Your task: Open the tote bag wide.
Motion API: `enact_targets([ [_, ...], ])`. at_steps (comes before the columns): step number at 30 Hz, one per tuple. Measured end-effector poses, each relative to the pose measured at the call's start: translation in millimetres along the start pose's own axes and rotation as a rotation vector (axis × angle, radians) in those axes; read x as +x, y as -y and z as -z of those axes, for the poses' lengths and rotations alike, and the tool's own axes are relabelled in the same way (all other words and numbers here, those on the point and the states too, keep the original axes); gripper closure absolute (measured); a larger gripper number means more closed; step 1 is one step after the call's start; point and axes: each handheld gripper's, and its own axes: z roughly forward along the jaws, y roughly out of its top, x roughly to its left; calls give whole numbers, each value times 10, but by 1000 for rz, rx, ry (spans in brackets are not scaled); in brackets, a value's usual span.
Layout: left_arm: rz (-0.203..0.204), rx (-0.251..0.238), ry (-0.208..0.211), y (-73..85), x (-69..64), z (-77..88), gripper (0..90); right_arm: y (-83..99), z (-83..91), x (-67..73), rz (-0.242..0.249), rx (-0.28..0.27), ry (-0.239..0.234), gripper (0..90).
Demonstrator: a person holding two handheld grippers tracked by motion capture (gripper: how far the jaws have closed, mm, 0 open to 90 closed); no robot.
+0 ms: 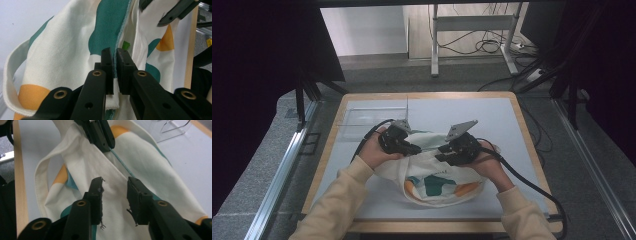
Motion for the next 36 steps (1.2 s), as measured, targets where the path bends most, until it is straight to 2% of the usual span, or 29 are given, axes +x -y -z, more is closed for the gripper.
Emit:
enact_targets([
  [3,-3,2,-4,1,-6,1,854,11,-43,7,6,23,-4,696],
  [6,-3,1,-5,2,-11,4,853,-2,-9,9,12,-7,14,643],
  [10,-3,4,-2,2,-18,4,853,-13,99,-35,9,-44,70,592],
  [12,-3,3,-5,3,-24,5,853,7,114,-62,7,-30,112,586],
  [17,-3,10,-4,2,-34,1,852,63,76,-77,-9,-6,53,610],
  [21,-2,10,-3,1,-33,-1,852,65,85,-67,-1,-2,45,620],
  [25,-1,9,-7,1,-35,4,853,55,127,-67,10,-32,59,587],
  [27,0,9,-7,1,-37,1,853,53,138,-62,8,-33,48,587],
  [32,2,11,-9,0,-35,4,853,61,112,-42,14,-12,24,597],
  [36,4,11,-9,-2,-36,4,853,65,100,-42,14,-1,8,638],
])
